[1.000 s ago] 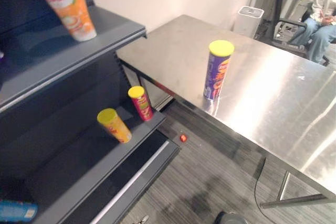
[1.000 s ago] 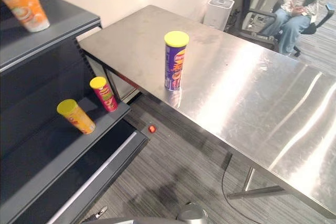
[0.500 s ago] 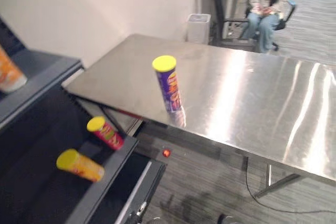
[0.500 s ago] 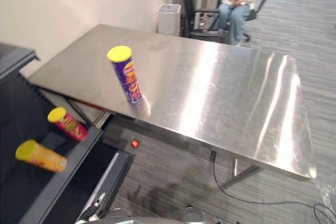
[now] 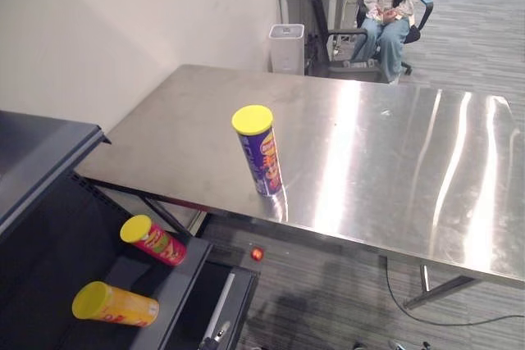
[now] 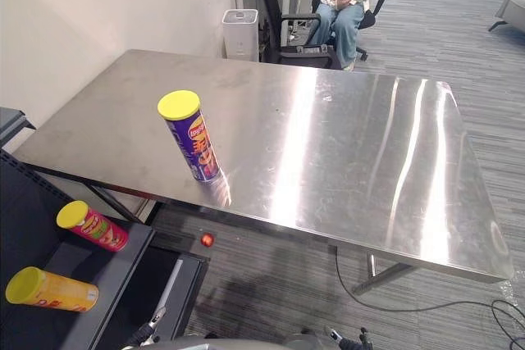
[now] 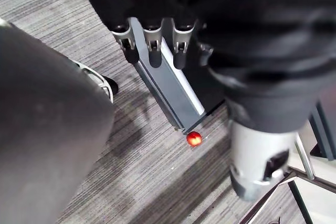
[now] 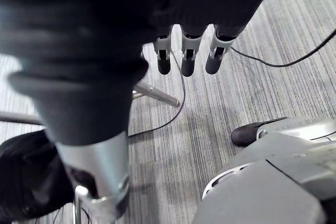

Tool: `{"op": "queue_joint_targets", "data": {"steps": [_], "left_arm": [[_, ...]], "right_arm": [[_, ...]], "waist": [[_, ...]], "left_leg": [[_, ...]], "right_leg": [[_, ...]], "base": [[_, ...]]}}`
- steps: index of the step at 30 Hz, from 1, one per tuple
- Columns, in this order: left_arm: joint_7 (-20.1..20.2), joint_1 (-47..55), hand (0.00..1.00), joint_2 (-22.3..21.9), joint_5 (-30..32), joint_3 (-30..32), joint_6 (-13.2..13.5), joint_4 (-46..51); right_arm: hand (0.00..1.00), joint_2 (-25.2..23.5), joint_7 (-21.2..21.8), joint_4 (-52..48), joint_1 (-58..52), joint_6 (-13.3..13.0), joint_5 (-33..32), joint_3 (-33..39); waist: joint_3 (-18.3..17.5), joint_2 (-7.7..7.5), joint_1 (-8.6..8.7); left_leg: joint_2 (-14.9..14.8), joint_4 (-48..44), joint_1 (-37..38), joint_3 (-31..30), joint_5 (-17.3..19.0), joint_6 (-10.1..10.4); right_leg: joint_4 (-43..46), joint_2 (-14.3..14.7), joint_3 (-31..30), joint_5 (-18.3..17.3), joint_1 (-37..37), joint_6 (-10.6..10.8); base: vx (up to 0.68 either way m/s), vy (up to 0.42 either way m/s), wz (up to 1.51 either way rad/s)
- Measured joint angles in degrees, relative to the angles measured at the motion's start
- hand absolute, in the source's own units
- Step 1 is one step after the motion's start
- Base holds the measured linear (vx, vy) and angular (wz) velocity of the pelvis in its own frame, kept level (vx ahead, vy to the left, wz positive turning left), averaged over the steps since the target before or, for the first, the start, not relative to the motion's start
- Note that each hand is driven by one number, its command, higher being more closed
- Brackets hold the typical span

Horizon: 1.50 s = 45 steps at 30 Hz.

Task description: Put the gum and the chips on the shelf.

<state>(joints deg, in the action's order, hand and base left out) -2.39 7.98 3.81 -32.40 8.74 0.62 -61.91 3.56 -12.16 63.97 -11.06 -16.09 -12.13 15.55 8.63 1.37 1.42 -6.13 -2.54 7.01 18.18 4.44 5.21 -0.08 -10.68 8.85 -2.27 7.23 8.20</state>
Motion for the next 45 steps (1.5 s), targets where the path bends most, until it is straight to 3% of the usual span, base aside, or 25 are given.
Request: {"op": "queue_joint_targets", "data": {"steps": [2,5,8,12,18,22,28,37,40,43,45], "left_arm": [[-0.2,-0.3,0.00,0.0,0.0,0.0,0.0,-1.0],[-1.6,-0.7,0.00,0.4,0.1,0.3,0.2,-1.8],[-2.2,-0.5,0.00,0.4,2.6,3.0,0.2,-1.8],[-2.2,0.6,0.00,-0.1,5.4,8.7,0.2,-1.7],[-1.7,4.1,0.00,-1.1,8.9,14.5,-0.1,-0.5],[-1.8,5.4,0.00,-1.3,9.0,14.1,-0.1,0.9],[-1.6,6.2,0.00,-0.6,9.0,10.5,-1.2,3.1],[-1.4,7.5,0.00,0.8,9.1,6.4,-2.5,3.6],[-1.3,7.5,0.00,1.2,11.3,5.1,-2.4,3.6],[-1.2,7.5,0.00,1.5,13.3,4.4,-2.0,3.7],[-1.2,7.6,0.00,1.5,13.4,4.2,-1.1,3.7]], "right_arm": [[0.00,-0.4,0.0,0.1,-0.2,1.3,-4.5,1.6],[0.00,-1.8,-1.2,1.3,-0.7,3.3,-14.7,6.5],[0.00,-2.4,-3.1,1.4,-1.9,3.6,-21.4,10.0],[0.00,-2.2,-6.5,-0.7,-2.1,3.3,-31.0,19.6],[0.00,4.1,-9.7,-12.4,-0.3,3.1,-38.5,38.4],[0.00,11.0,-10.0,-26.2,3.7,0.7,-38.5,41.9],[0.00,17.2,-10.5,-40.6,11.0,-3.2,-37.3,42.1],[0.00,25.6,-9.2,-43.4,15.7,-6.5,-36.7,36.0],[0.00,26.1,-4.8,-47.2,16.3,-5.2,-31.0,27.5],[0.00,25.9,3.6,-54.3,16.2,1.3,-18.9,17.0],[0.00,25.7,8.8,-56.5,16.2,3.5,-13.2,13.6]], "waist": [[-0.2,0.08,0.04],[-0.7,-1.01,-0.02],[-1.4,-2.15,-0.16],[-2.4,-3.53,-0.25],[-3.8,-4.63,-0.53],[-4.4,-4.77,-0.44],[-5.5,-4.58,-0.52],[-7.1,-4.19,0.15],[-7.4,-4.22,0.23],[-7.4,-4.25,0.20],[-7.3,-4.30,-0.10]], "left_leg": [[0.0,1.2,1.1,0.0,-0.3,0.1],[0.2,3.0,2.1,0.3,-1.0,0.1],[0.5,4.8,3.0,1.4,-1.6,0.2],[0.8,6.9,4.6,3.6,-1.9,0.4],[0.6,8.0,6.2,6.2,-1.1,0.8],[0.3,8.0,6.3,7.4,-0.6,1.1],[-0.2,8.0,6.2,7.6,-0.1,1.5],[0.4,7.9,4.7,6.1,0.2,1.5],[0.5,6.5,3.9,4.5,0.5,1.2],[0.5,5.5,2.3,2.8,0.6,1.1],[0.5,5.1,1.5,1.8,0.6,1.1]], "right_leg": [[0.4,0.2,-0.2,-0.2,0.1,0.0],[0.4,0.2,-0.7,-0.2,-0.1,0.0],[0.3,0.1,-1.4,-0.2,-0.6,0.0],[0.2,0.2,-3.0,-0.2,-1.2,0.0],[0.2,0.2,-3.2,-0.2,-1.3,0.0],[0.2,0.6,-2.7,-0.2,-2.0,0.0],[0.2,0.8,-0.8,-0.2,-2.0,0.0],[0.2,0.8,0.1,0.1,-3.0,0.3],[0.3,0.5,0.3,0.1,-3.0,0.4],[0.4,0.3,0.9,0.2,-3.8,0.5],[0.3,0.1,1.5,0.2,-3.9,0.5]], "base": [[-0.03,-0.031,-0.10],[-0.04,-0.007,-0.07],[-0.02,0.023,-0.17],[0.02,0.035,-0.26],[0.06,0.014,-0.18],[0.05,-0.007,-0.15],[0.03,-0.018,-0.01],[0.00,-0.003,0.02],[-0.01,-0.018,0.04],[-0.06,-0.038,0.14],[-0.07,-0.028,0.22]]}}
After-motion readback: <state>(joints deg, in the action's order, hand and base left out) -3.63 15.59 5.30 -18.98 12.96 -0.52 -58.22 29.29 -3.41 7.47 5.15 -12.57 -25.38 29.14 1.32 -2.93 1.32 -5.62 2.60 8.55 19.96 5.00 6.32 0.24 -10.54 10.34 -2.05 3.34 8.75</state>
